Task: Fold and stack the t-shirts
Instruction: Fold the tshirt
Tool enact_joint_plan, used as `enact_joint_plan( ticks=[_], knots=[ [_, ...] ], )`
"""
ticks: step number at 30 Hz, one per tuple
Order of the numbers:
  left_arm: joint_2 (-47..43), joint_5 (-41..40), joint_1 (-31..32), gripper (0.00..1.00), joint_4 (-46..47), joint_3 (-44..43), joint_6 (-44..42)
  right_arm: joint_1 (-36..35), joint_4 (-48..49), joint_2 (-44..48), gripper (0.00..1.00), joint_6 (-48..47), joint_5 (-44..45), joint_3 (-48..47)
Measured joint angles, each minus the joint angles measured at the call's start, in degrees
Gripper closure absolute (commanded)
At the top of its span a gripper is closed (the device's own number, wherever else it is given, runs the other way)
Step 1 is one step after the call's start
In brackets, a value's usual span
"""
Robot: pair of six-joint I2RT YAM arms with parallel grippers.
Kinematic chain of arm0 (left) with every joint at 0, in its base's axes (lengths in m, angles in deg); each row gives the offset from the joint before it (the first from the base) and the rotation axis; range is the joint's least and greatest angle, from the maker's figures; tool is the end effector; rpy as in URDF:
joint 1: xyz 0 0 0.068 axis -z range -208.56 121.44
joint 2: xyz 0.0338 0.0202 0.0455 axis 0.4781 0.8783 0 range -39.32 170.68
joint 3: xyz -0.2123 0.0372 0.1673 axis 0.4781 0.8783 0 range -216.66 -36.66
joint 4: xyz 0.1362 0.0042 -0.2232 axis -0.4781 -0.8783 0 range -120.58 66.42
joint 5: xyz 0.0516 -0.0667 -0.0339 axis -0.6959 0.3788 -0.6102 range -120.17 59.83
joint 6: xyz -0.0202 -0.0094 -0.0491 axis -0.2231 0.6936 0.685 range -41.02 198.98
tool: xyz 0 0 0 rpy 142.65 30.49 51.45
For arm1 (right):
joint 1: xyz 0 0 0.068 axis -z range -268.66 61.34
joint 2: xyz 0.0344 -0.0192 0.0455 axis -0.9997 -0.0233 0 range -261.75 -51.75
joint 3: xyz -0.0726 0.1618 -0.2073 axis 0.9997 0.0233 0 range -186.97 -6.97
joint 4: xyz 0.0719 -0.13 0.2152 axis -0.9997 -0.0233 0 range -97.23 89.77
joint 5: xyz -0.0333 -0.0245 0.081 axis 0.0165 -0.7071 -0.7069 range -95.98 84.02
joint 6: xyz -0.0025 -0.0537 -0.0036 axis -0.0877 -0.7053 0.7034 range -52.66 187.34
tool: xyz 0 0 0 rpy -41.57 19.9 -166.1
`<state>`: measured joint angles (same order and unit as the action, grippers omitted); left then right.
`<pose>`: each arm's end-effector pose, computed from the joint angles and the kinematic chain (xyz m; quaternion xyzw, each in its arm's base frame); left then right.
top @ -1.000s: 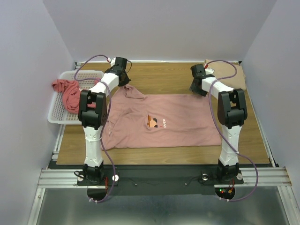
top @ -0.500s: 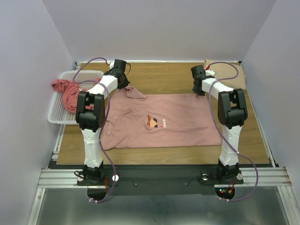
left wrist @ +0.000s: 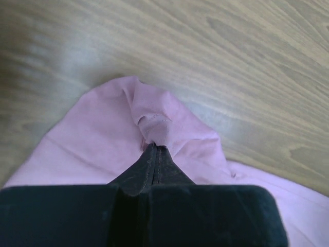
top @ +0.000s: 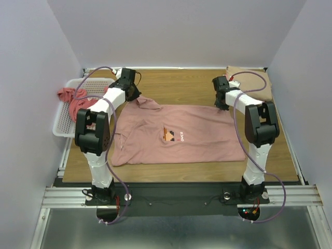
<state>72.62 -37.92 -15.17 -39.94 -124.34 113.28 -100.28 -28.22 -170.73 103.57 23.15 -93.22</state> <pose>0.4386 -0.0995 0.2413 -0.1923 0.8863 -0.1123 0.4060 0.4324 0.0713 0.1708 0.2618 0.9014 -0.1232 0.3222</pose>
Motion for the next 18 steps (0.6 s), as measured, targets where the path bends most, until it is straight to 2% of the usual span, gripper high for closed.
enact_joint_plan(
  ticks=[18],
  knots=[
    [-29.1,0.1,1.8,1.0,0.3,26.1,7.5,-2.3,0.2,20.3,1.0,-0.7,0.0,15.0]
  ],
)
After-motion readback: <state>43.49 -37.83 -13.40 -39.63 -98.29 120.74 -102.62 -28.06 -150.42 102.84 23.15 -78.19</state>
